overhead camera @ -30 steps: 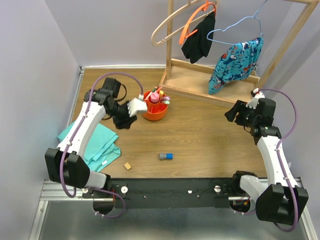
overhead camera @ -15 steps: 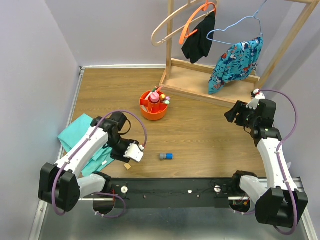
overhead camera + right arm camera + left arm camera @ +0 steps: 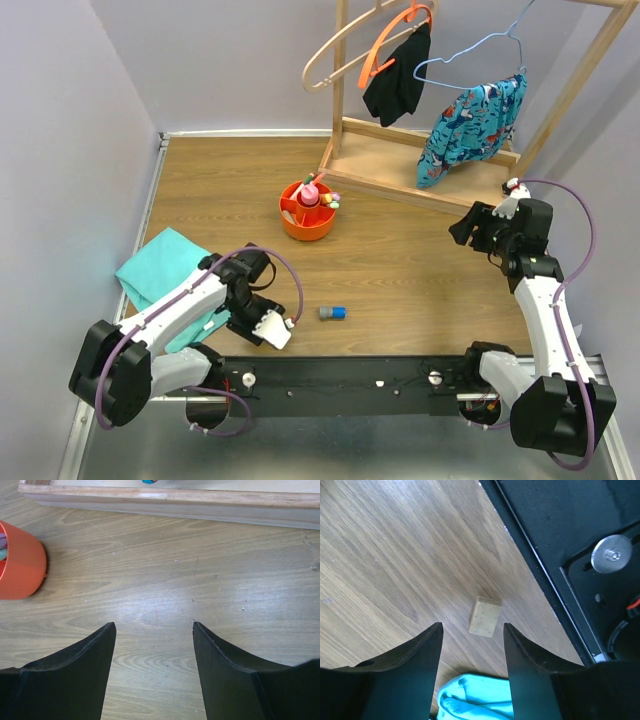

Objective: Sort the stationery into containers
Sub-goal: Pick up the stationery from the corner of the board.

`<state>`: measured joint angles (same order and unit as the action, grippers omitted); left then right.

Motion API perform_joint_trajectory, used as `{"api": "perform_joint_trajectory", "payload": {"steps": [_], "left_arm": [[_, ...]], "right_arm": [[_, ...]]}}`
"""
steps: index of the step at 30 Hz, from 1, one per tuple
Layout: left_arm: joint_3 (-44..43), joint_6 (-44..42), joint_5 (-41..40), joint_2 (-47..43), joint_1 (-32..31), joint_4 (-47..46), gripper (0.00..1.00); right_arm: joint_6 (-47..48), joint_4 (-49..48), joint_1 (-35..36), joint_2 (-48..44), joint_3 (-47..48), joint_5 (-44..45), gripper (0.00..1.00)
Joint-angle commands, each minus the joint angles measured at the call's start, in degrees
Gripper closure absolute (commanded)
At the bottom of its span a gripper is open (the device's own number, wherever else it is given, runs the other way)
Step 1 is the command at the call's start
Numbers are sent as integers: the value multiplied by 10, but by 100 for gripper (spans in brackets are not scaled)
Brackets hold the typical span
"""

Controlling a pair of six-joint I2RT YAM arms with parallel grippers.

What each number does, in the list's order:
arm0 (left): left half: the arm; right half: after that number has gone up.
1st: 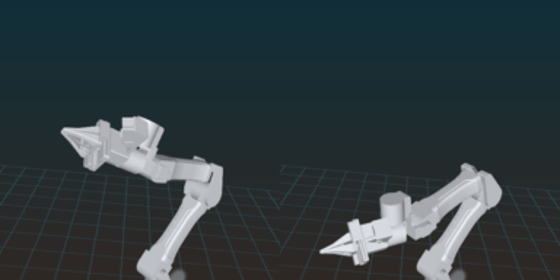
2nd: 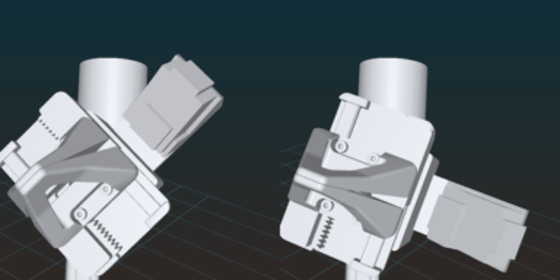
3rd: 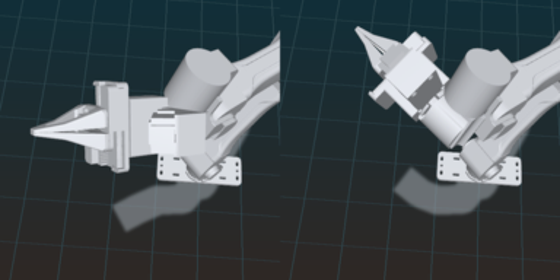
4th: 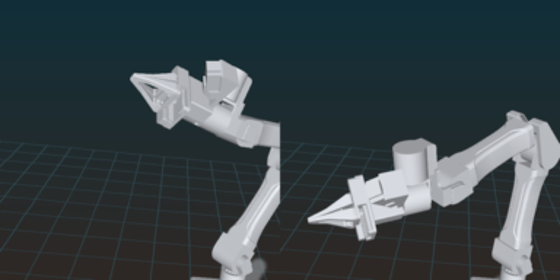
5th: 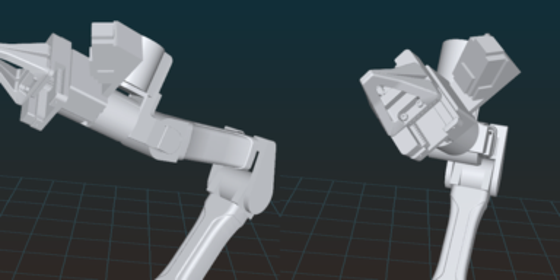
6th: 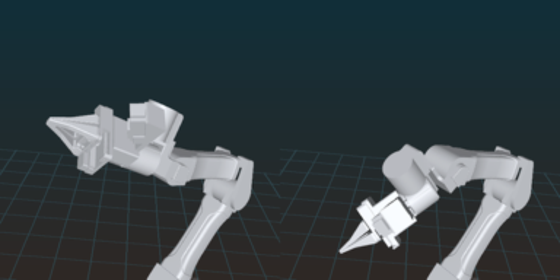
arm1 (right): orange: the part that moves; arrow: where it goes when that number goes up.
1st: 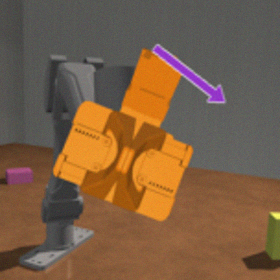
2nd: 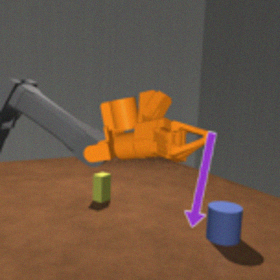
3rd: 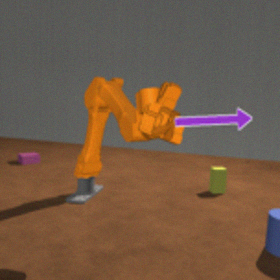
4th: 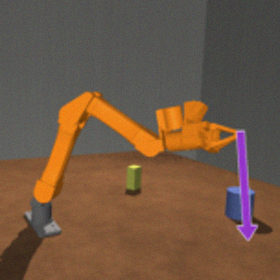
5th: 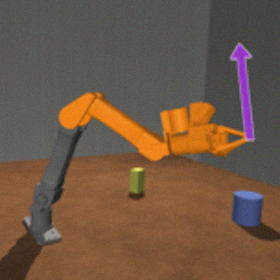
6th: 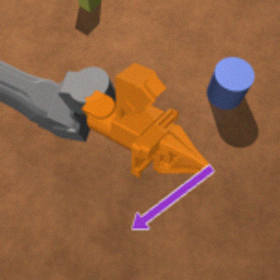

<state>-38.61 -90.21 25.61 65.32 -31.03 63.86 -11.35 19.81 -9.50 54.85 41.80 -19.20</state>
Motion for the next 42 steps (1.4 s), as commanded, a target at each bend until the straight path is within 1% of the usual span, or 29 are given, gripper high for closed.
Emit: {"api": "perform_joint_trajectory", "payload": {"steps": [1, 6, 17, 21, 25, 27, 31, 32, 34, 35, 36, 37, 39, 40, 41, 42], "left_arm": [[18, 14, -27, 4, -15, -49, 41], [36, 14, -42, 12, -18, -67, 42], [62, 15, -43, 9, -19, -90, 45], [65, 27, -42, 19, -19, -106, 52], [66, 39, -31, 15, -19, -98, 62], [54, 46, -20, 7, -18, -88, 63], [-14, 54, 10, -21, -19, -17, 63], [-57, 56, 16, -22, -19, -6, 63], [-103, 70, 30, -18, -19, 2, 63], [-147, 79, 30, -13, -18, -5, 63], [-167, 89, 29, -5, -18, -17, 63], [-187, 126, 17, 17, -18, -55, 63], [-239, 164, 0, 50, -15, -102, 63], [-257, 184, -10, 88, -4, -147, 63], [-294, 234, -18, 109, 3, -168, 63], [-313, 261, -23, 130, 12, -188, 63]], "right_arm": [[6, 2, -5, 3, 1, -8, 29], [6, 3, -5, 6, 3, -5, 29], [3, -5, -5, 14, -1, -3, 29], [2, -5, -5, 18, 0, 0, 29], [3, -5, -5, 21, 3, 2, 29], [4, -5, -5, 21, 5, 7, 29], [5, -3, -5, 20, 7, 9, 29], [5, -3, -5, 19, 9, 9, 29], [5, -5, -5, 19, 9, 12, 29], [5, -6, -5, 20, 9, 13, 29], [5, -7, -5, 19, 7, 13, 29], [5, -10, -5, 18, 7, 14, 29], [3, -14, -5, 18, 0, 14, 29], [4, -15, -5, 18, -1, 14, 29], [3, -15, -5, 18, -1, 14, 29], [2, -15, -5, 18, -1, 16, 29]]}}
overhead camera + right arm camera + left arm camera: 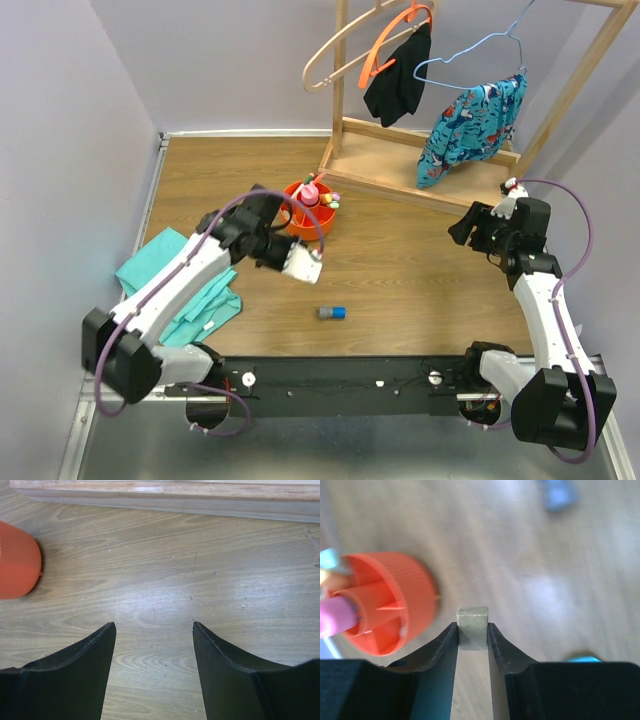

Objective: Sort the stationery into containers
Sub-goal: Pick up the stationery from the corner of the board, then place the stationery at the center of the board.

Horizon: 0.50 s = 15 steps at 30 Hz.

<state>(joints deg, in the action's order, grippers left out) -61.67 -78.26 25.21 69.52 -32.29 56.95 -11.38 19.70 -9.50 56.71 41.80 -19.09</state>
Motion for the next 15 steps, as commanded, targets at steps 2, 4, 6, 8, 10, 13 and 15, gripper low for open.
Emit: {"api": "perform_joint_trajectory", "payload": {"steps": [2, 4, 6, 8, 10, 13, 15], "left_arm": [[-154, 246, -28, 155, 52, -162, 64], [-212, 306, -18, 224, 71, -159, 64], [-283, 369, -16, 258, 92, -159, 66], [-324, 383, -17, 292, 101, -161, 66], [-336, 381, -22, 306, 104, -162, 66], [-341, 383, -17, 311, 108, -159, 67], [-340, 392, -16, 310, 111, -156, 66]], "right_arm": [[4, -11, -5, 0, 0, 16, 29], [7, -8, -5, 2, 6, 18, 29], [8, -7, -6, 3, 9, 19, 29], [9, -8, -6, 3, 12, 21, 29], [9, -9, -6, 2, 11, 23, 29], [9, -9, -6, -3, 7, 24, 29], [8, -7, -7, -6, 3, 26, 29]]}}
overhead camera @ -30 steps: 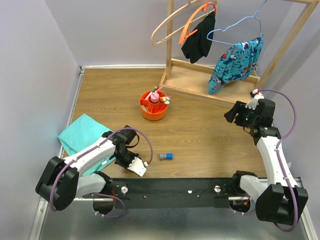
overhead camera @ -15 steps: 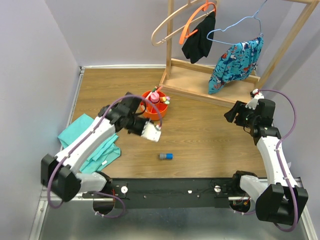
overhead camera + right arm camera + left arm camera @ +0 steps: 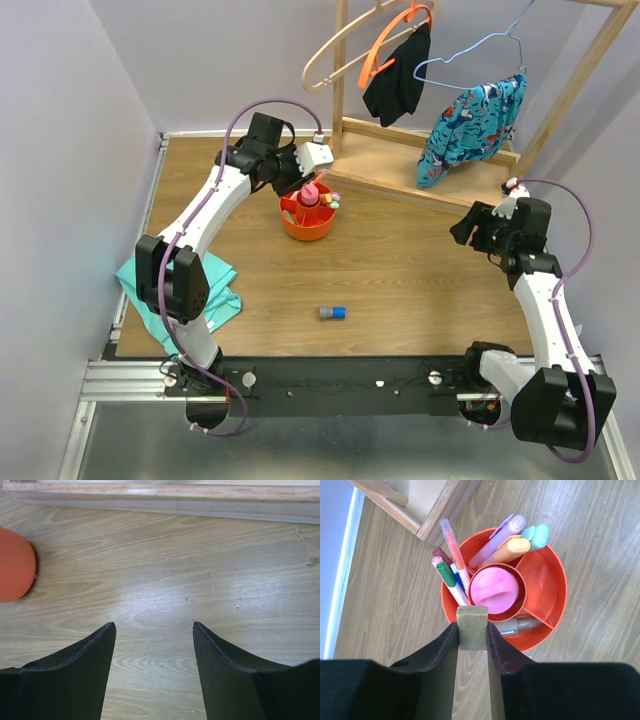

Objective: Sort the stationery into containers
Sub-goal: Place the stationery at the center of the board.

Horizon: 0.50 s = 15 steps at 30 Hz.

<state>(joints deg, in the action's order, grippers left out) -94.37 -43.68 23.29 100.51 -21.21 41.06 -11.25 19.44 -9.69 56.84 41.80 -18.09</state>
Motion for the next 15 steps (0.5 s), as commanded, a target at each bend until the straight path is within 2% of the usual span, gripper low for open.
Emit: {"api": "perform_joint_trajectory", "payload": {"steps": [1, 10, 15], "left_arm": [[-12, 54, 5, -1, 6, 5, 66], [8, 193, 5, -1, 49, 19, 67], [26, 228, 25, 4, 54, 10, 67]], "right_arm": [[8, -4, -5, -8, 1, 16, 29], [6, -7, -8, -4, -2, 14, 29], [5, -11, -8, 0, -5, 10, 29]]}}
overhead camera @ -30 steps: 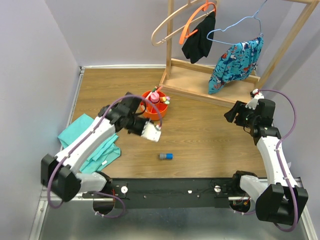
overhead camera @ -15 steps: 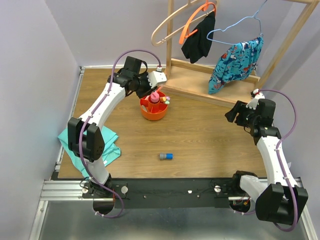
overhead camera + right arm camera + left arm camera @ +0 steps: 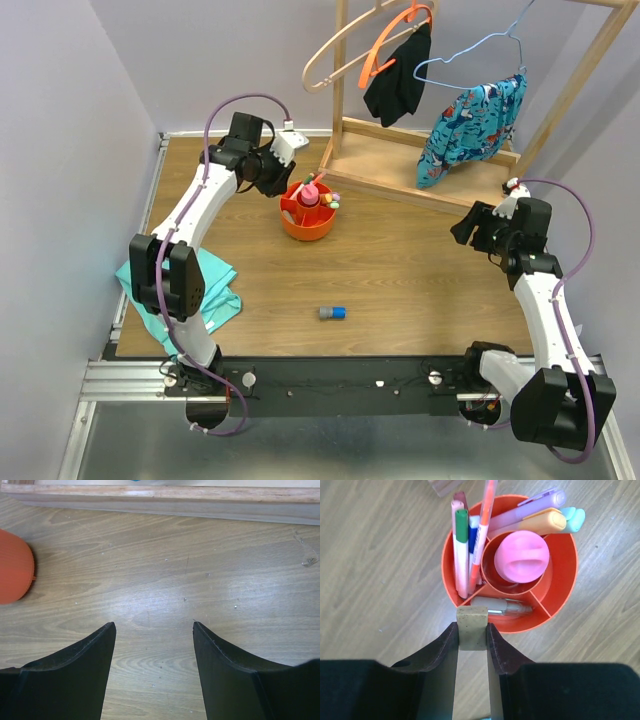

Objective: Sort the stationery into containers
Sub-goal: Place the stationery at the center of the board.

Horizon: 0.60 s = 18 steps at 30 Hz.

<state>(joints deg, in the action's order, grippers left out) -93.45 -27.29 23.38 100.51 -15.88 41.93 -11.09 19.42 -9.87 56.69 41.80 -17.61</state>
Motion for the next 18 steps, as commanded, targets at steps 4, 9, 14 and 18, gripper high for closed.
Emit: {"api": "perform_joint_trajectory", "payload": {"steps": [4, 9, 14, 18], "left_arm": [[26, 106, 40, 16, 1, -9, 67], [59, 119, 43, 18, 1, -34, 66], [66, 121, 35, 30, 1, -36, 60], [66, 126, 29, 29, 1, -44, 56]], "right_arm": [[3, -11, -6, 4, -6, 5, 29], [4, -8, -6, -1, -7, 7, 29], [4, -6, -7, -3, -8, 8, 28], [4, -7, -7, -3, -7, 9, 28]]}}
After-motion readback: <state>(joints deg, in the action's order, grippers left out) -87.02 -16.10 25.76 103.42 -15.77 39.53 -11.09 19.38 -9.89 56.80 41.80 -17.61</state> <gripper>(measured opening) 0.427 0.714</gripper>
